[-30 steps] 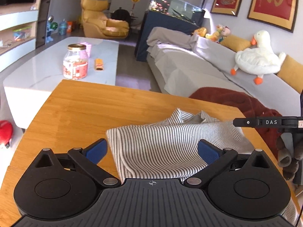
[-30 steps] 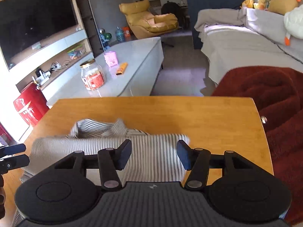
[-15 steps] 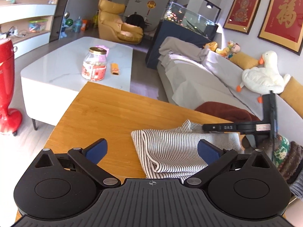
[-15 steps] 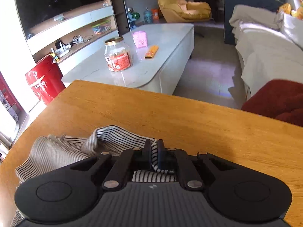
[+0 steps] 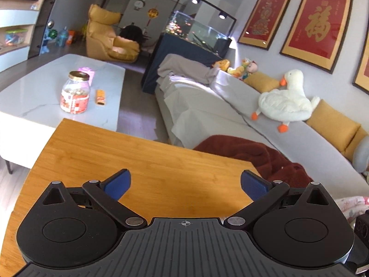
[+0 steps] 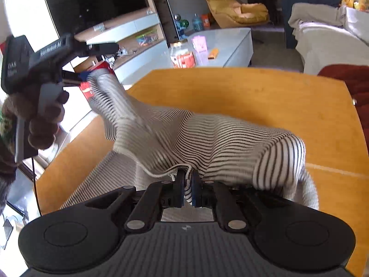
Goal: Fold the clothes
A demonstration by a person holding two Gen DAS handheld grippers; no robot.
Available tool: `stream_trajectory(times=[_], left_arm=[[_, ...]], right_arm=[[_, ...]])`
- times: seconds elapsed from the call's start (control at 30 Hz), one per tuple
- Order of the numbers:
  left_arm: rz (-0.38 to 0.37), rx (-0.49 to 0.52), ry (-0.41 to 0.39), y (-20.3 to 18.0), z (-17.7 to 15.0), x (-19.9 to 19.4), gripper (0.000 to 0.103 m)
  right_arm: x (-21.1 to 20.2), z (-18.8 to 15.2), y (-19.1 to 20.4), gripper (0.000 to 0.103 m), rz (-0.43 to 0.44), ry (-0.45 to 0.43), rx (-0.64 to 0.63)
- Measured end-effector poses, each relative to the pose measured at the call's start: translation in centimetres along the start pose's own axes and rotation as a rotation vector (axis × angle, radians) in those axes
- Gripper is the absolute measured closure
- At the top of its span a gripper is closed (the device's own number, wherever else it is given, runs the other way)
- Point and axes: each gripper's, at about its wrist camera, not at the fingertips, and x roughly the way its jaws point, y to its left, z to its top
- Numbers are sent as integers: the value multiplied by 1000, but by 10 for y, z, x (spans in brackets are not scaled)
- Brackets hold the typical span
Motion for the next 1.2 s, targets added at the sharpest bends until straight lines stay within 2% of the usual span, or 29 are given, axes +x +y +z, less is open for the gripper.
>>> stream_trajectory(times=[0.17, 0.23, 0.27, 0.3, 0.37, 0.5, 0.57, 0.6, 0.73, 0.87, 0.97, 1.03, 1.1, 1.13, 1.17, 1.2], left_arm=[[50, 86, 113, -12, -29, 8, 0], [78, 114, 158, -11, -41, 6, 0], [103, 134, 176, -9, -48, 3, 0], [128, 150, 193, -6, -54, 0, 0], [163, 166, 221, 3, -63, -9, 0], [187, 144, 244, 16, -68, -24, 0], [193, 125, 236, 18, -65, -30, 0], [167, 92, 235, 18, -64, -34, 0], [56, -39, 232, 18, -60, -46, 0], [-105, -181, 284, 16, -72, -45, 0], [-156, -240, 327, 13, -83, -31, 2], [-141, -252, 336, 14, -87, -20, 6], [-130, -280, 346, 17, -89, -7, 21], [-136, -307, 350, 20, -89, 0, 23], [-143, -331, 353, 23, -90, 6, 25], [-154, -350, 355, 25, -90, 11, 28]], right_arm=[[-14, -9, 2, 96, 10, -12, -18], [-30, -5, -1, 85, 31, -37, -22], [-39, -2, -3, 65, 42, -57, -22], [-50, 2, -5, 42, 53, -93, -20], [-71, 10, -12, 18, 57, -165, -12], [-92, 17, -33, 12, -3, -257, 47], [-89, 15, -45, 5, -51, -264, 103], [-84, 11, -52, 2, -61, -249, 137], [-60, -6, -55, 0, -108, -190, 161], [-36, -24, -52, 0, -156, -131, 160], [-19, -37, -50, 0, -190, -100, 158], [-20, -33, -46, 2, -201, -166, 153], [-18, -25, -43, 13, -201, -202, 141], [-15, -21, -42, 17, -198, -202, 132], [-12, -17, -41, 25, -190, -196, 124], [-6, -13, -41, 38, -171, -171, 121]])
